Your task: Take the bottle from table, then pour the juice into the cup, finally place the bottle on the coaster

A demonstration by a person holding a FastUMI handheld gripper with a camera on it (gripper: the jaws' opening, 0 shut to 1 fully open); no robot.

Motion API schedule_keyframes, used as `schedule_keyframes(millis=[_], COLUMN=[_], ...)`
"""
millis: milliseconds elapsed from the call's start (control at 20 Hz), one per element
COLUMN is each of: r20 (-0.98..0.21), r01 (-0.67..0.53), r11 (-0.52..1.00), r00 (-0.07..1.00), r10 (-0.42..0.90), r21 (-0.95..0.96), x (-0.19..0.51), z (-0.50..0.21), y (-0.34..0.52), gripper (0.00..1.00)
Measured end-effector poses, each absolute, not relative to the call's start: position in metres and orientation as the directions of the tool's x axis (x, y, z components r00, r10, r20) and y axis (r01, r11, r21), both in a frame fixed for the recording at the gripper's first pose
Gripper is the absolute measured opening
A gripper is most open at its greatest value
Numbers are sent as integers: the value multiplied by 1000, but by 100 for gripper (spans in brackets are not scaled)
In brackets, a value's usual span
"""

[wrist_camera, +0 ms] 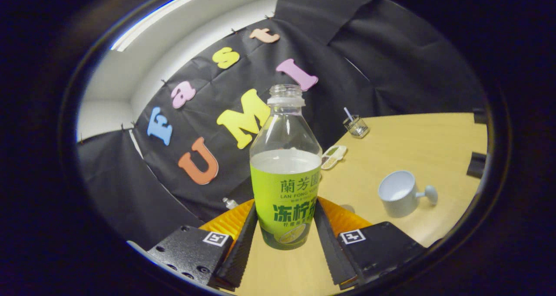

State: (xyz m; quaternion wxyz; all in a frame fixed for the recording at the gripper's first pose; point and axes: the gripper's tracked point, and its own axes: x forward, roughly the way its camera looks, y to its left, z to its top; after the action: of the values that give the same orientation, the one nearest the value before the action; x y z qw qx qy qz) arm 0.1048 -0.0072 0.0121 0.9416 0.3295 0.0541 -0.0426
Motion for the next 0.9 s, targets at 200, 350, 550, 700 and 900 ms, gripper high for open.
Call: schedule_keyframes(millis=[200,350,550,700,900], r20=[-133,-142,-203,-234,-249], r01=[154,190,234,248,227], r11=[883,931,958,965,973], r00=[986,978,959,946,945], r10=[-105,-152,-198,-224,-210], r21=[443,312,169,80,40], x=[124,147,180,199,225], z=[11,1,-23,-41,-58], y=[5,7,1,-8,-17], gripper=[78,78,79,79,79])
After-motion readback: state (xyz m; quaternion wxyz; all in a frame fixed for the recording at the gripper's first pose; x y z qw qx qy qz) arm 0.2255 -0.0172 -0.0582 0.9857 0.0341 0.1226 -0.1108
